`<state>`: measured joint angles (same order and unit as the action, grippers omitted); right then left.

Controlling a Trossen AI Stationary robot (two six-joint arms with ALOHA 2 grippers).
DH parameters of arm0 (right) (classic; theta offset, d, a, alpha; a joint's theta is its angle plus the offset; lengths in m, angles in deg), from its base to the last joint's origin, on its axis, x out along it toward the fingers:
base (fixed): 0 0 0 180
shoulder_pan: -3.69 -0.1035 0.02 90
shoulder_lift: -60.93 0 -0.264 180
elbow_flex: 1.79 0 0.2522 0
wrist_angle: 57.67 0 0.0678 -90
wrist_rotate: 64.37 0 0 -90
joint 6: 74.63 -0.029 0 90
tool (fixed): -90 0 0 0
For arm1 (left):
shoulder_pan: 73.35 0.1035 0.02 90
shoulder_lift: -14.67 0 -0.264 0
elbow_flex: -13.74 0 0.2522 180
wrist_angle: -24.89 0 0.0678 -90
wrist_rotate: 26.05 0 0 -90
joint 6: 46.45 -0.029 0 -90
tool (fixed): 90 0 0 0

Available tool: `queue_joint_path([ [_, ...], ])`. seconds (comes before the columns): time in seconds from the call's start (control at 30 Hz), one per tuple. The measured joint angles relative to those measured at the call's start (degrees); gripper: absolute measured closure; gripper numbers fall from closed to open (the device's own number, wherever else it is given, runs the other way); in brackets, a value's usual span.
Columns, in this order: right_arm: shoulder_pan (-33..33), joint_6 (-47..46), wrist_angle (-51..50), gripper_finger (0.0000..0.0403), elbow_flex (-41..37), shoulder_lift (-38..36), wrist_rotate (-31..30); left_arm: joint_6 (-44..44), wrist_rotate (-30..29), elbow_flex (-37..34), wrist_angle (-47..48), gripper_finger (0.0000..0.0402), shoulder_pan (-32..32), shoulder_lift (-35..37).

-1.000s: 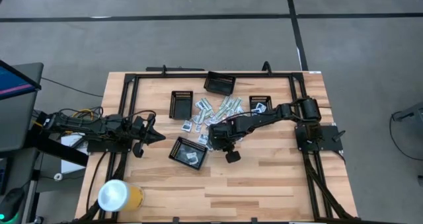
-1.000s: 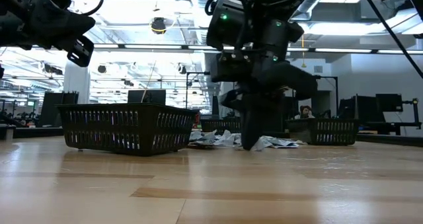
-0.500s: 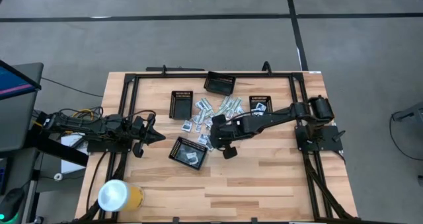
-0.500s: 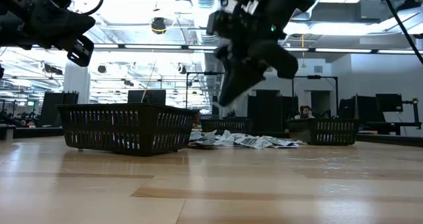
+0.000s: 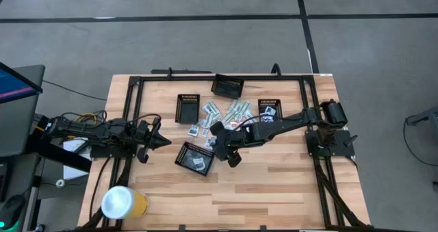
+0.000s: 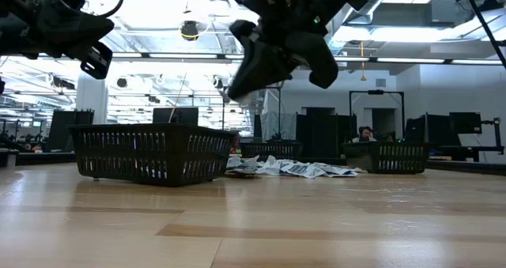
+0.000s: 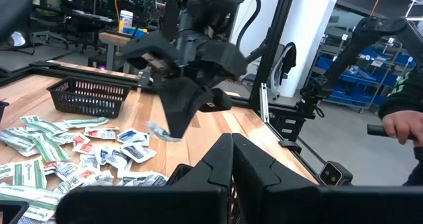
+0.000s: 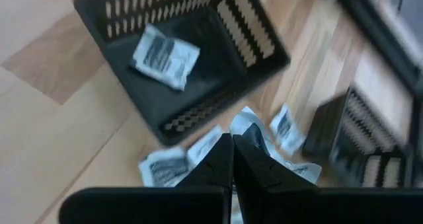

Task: Pick & Place First Aid Supplies
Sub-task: Put the white towelette pack into the bottom black bin

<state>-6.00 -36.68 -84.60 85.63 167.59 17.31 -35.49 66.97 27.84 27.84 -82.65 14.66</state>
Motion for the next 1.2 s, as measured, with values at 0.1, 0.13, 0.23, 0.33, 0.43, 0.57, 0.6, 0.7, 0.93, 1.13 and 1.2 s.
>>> queue_joint_path([
  [0.1, 0.0, 4.4, 2.0, 0.0402, 0.0, 0.2, 2.8, 0.0, 0.0, 0.0, 0.0, 0.0394, 0.0, 0.0],
  [0.13, 0.1, 5.4, 2.7, 0.0402, 0.0, 0.2, 3.9, 0.0, 0.0, 0.0, 0.0, 0.0394, 0.0, 0.0],
  [0.23, 0.1, 7.3, 3.6, 0.0402, 0.0, 0.5, 6.4, 0.0, 0.0, 0.0, 0.0, 0.0394, 0.0, 0.0],
  [0.33, 0.1, 7.5, 3.5, 0.0402, 0.0, 0.6, 9.2, 0.0, 0.0, 0.0, -0.2, 0.0394, 0.0, 0.0],
  [0.43, 0.1, 7.7, 3.4, 0.0402, 0.0, 0.6, 12.3, 0.0, 0.0, 0.0, -0.2, 0.0394, 0.0, 0.0],
  [0.57, 0.1, 7.7, 3.1, 0.0402, 0.0, 0.6, 14.8, 0.0, 0.0, 0.0, -0.2, 0.0394, 0.0, 0.0],
  [0.6, 0.0, 7.6, 3.1, 0.0402, 0.0, 0.8, 15.2, 0.0, 0.0, 0.0, -0.3, 0.0394, 0.1, 0.0],
  [0.7, 0.0, 6.6, 3.1, 0.0402, 0.0, 2.0, 17.4, 0.0, 0.0, 0.0, -0.4, 0.0394, 1.0, 0.0],
  [0.93, -0.3, 5.4, 5.7, 0.0402, 0.0, 3.3, 19.7, 0.0, 0.0, 0.0, -0.5, 0.0394, 5.4, 0.0],
  [1.13, -0.9, 5.5, 6.8, 0.0402, 0.0, 3.3, 19.1, 0.0, 0.0, 0.0, -0.7, 0.0394, 7.4, 0.0],
  [1.2, -0.9, 5.5, 7.2, 0.0402, 0.0, 3.3, 19.0, 0.0, 0.0, 0.0, -0.7, 0.0394, 7.5, 0.0],
])
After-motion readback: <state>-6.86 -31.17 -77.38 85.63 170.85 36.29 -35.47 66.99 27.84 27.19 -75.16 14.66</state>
